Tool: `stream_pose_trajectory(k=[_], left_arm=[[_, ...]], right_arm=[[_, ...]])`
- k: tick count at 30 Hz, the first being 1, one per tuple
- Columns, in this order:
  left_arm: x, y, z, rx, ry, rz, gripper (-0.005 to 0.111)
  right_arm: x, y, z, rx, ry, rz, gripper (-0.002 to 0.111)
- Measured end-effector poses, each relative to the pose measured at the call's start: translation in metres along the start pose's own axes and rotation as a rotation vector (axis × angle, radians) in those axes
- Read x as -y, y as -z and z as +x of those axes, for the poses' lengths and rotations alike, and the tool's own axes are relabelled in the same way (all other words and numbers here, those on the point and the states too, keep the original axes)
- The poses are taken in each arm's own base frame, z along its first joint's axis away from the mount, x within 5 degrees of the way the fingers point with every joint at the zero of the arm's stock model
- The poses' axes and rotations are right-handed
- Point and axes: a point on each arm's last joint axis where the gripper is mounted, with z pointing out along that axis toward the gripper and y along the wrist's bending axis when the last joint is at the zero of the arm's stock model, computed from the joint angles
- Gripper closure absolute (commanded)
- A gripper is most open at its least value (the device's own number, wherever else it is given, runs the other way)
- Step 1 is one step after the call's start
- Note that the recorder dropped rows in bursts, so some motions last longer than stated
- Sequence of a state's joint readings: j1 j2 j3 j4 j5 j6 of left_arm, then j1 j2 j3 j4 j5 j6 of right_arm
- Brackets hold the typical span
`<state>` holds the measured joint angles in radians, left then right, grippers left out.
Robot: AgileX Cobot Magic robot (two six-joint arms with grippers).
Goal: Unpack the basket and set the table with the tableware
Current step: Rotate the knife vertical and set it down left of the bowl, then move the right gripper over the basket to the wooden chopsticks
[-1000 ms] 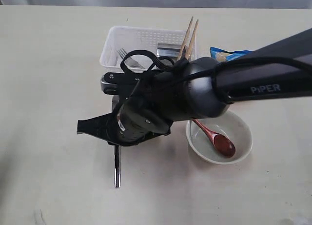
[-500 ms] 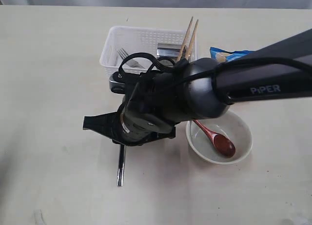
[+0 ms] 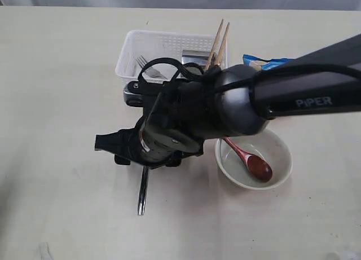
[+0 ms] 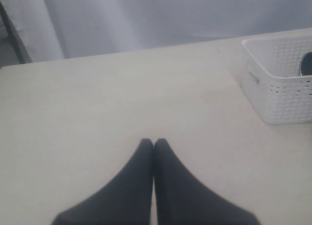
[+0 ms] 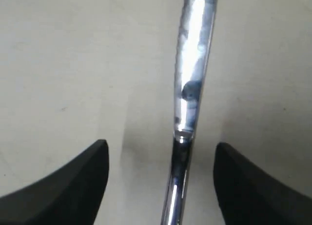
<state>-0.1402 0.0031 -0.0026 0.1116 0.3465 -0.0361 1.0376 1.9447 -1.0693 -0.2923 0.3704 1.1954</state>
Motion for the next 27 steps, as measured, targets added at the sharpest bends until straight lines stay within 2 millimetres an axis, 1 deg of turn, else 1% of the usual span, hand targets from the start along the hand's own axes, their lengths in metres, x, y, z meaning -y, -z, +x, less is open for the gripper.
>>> stream_pose_trajectory(k=[3, 6, 7, 9, 10, 11, 12, 14, 15, 16, 17, 18, 19, 20, 21, 22, 23, 24, 25, 26, 27], left_arm=[[0.000, 0.000, 0.000, 0.000, 0.000, 0.000, 0.107], [0.000, 0.000, 0.000, 0.000, 0.000, 0.000, 0.107], [0.000, 0.000, 0.000, 0.000, 0.000, 0.000, 0.107], [0.000, 0.000, 0.000, 0.000, 0.000, 0.000, 0.107], [0.000, 0.000, 0.000, 0.000, 0.000, 0.000, 0.107], [0.000, 0.000, 0.000, 0.000, 0.000, 0.000, 0.107], [0.000, 0.000, 0.000, 0.000, 0.000, 0.000, 0.107], [0.000, 0.000, 0.000, 0.000, 0.000, 0.000, 0.107], [0.000, 0.000, 0.000, 0.000, 0.000, 0.000, 0.107], [0.000, 0.000, 0.000, 0.000, 0.000, 0.000, 0.107], [0.000, 0.000, 0.000, 0.000, 0.000, 0.000, 0.107], [0.000, 0.000, 0.000, 0.000, 0.000, 0.000, 0.107], [0.000, 0.000, 0.000, 0.000, 0.000, 0.000, 0.107], [0.000, 0.000, 0.000, 0.000, 0.000, 0.000, 0.107], [0.000, 0.000, 0.000, 0.000, 0.000, 0.000, 0.107], [0.000, 0.000, 0.000, 0.000, 0.000, 0.000, 0.107], [0.000, 0.000, 0.000, 0.000, 0.000, 0.000, 0.107], [0.000, 0.000, 0.000, 0.000, 0.000, 0.000, 0.107], [0.000, 0.000, 0.000, 0.000, 0.000, 0.000, 0.107], [0.000, 0.000, 0.000, 0.000, 0.000, 0.000, 0.107], [0.000, 0.000, 0.000, 0.000, 0.000, 0.000, 0.107]], right_arm=[[-0.005, 0.014, -0.006, 0.024, 0.031, -0.025, 0.048], [-0.012, 0.039, -0.025, 0.067, 0.062, -0.031, 0.048], [-0.017, 0.052, -0.034, 0.091, 0.084, -0.036, 0.048], [-0.023, 0.073, -0.047, 0.111, 0.123, -0.016, 0.048], [-0.027, 0.088, -0.057, 0.127, 0.157, -0.002, 0.048], [-0.030, 0.099, -0.065, 0.137, 0.174, 0.013, 0.049], [-0.034, 0.113, -0.074, 0.157, 0.184, 0.016, 0.054], [-0.034, 0.140, -0.098, 0.186, 0.177, 0.063, 0.065], [-0.027, 0.149, -0.111, 0.197, 0.164, 0.094, 0.075], [-0.021, 0.163, -0.128, 0.224, 0.139, 0.108, 0.081], [-0.008, 0.170, -0.143, 0.234, 0.111, 0.127, 0.087], [0.002, 0.175, -0.156, 0.241, 0.086, 0.133, 0.091], [0.019, 0.180, -0.173, 0.245, 0.055, 0.134, 0.092], [0.030, 0.180, -0.182, 0.238, 0.043, 0.131, 0.091], [0.044, 0.178, -0.193, 0.228, 0.038, 0.126, 0.086], [0.068, 0.169, -0.207, 0.191, 0.045, 0.116, 0.081], [0.079, 0.164, -0.213, 0.174, 0.053, 0.104, 0.071], [0.097, 0.158, -0.223, 0.162, 0.081, 0.079, 0.065], [0.104, 0.158, -0.227, 0.169, 0.100, 0.071, 0.055], [0.113, 0.160, -0.234, 0.196, 0.121, 0.064, 0.050], [0.116, 0.161, -0.237, 0.215, 0.128, 0.061, 0.044]])
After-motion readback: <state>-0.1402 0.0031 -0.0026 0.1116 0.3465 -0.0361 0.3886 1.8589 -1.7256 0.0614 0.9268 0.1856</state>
